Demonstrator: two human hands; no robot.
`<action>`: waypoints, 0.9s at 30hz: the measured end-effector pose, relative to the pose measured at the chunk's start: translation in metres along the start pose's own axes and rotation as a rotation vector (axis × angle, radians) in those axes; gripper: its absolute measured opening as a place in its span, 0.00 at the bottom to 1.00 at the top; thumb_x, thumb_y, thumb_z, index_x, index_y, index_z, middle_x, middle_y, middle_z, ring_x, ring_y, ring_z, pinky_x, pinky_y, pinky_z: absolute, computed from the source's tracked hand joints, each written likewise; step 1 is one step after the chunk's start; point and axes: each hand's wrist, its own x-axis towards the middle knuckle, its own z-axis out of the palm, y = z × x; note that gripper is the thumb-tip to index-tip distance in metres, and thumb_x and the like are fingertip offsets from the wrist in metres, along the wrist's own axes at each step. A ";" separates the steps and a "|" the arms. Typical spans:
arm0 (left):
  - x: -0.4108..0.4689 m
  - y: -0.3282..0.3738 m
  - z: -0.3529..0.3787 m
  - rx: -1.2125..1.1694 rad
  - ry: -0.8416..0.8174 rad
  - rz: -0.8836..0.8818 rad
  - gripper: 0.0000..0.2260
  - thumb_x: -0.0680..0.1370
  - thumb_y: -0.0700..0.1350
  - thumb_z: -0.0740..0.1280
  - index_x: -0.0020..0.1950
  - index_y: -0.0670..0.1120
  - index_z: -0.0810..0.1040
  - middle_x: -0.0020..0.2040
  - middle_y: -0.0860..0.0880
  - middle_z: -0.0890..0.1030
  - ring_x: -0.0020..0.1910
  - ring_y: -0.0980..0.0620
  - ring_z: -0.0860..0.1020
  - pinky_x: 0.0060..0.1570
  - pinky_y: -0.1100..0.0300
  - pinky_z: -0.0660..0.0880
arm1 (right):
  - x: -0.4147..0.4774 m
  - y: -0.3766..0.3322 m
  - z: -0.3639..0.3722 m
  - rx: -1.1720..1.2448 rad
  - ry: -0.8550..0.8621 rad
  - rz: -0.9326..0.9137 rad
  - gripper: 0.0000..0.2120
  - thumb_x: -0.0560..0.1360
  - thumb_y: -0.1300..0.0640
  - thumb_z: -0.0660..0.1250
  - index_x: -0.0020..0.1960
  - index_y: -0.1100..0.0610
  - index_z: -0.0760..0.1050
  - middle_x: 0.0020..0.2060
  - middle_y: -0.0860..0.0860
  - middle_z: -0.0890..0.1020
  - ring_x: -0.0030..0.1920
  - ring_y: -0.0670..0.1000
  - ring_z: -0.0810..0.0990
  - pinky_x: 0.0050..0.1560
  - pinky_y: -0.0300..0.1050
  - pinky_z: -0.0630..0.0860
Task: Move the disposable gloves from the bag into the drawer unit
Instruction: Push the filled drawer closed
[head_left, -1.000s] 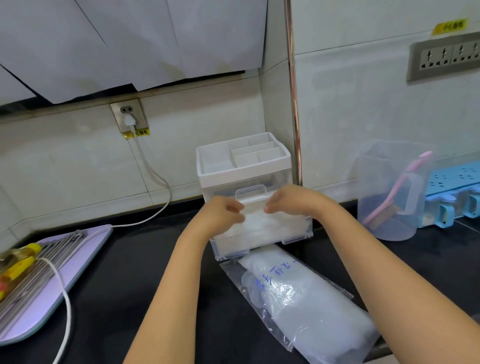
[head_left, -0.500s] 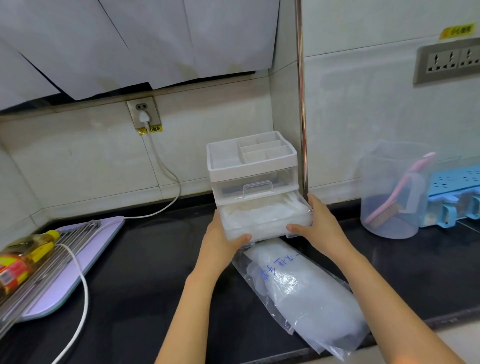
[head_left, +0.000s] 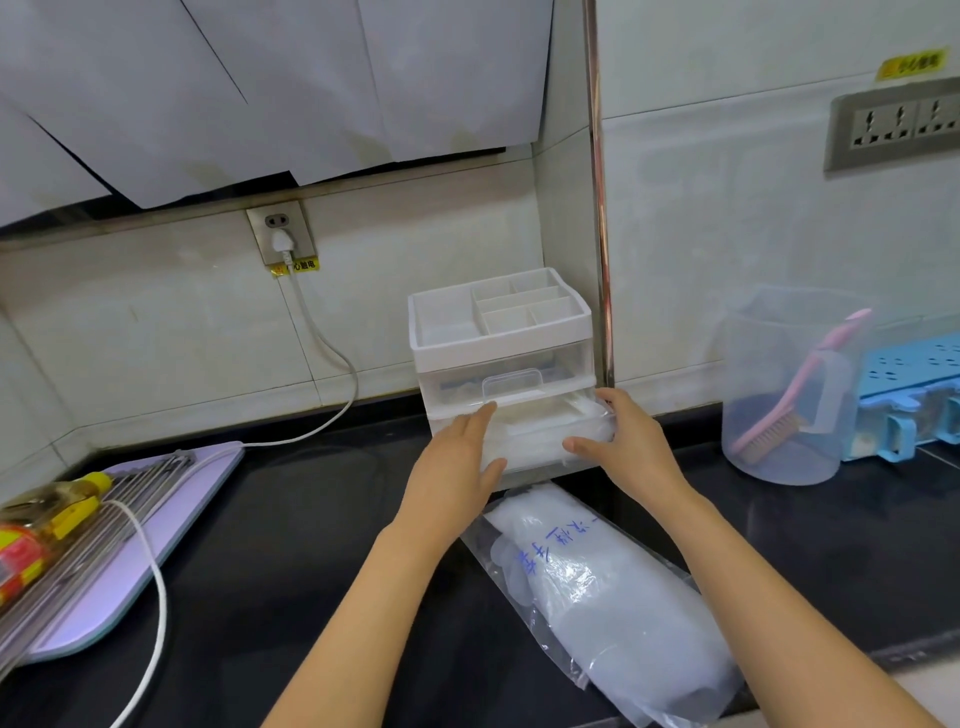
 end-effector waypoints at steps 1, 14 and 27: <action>0.001 -0.001 0.001 0.007 0.020 0.028 0.27 0.80 0.49 0.63 0.77 0.50 0.57 0.72 0.50 0.66 0.69 0.51 0.67 0.66 0.63 0.63 | 0.002 0.000 0.000 -0.001 -0.004 0.000 0.34 0.69 0.55 0.76 0.71 0.55 0.65 0.64 0.52 0.73 0.63 0.52 0.71 0.60 0.40 0.67; 0.038 -0.005 -0.002 0.099 -0.274 -0.076 0.19 0.77 0.60 0.63 0.37 0.45 0.71 0.33 0.50 0.72 0.35 0.51 0.71 0.34 0.59 0.65 | 0.015 0.005 0.001 0.018 -0.019 0.010 0.33 0.67 0.56 0.78 0.68 0.55 0.67 0.60 0.50 0.75 0.58 0.49 0.74 0.58 0.42 0.72; 0.050 -0.001 -0.018 0.303 -0.275 -0.129 0.22 0.78 0.61 0.62 0.42 0.43 0.77 0.40 0.47 0.78 0.39 0.50 0.76 0.37 0.59 0.72 | 0.028 0.006 0.005 -0.166 0.008 -0.054 0.17 0.69 0.52 0.75 0.49 0.56 0.71 0.53 0.50 0.71 0.51 0.49 0.73 0.51 0.38 0.70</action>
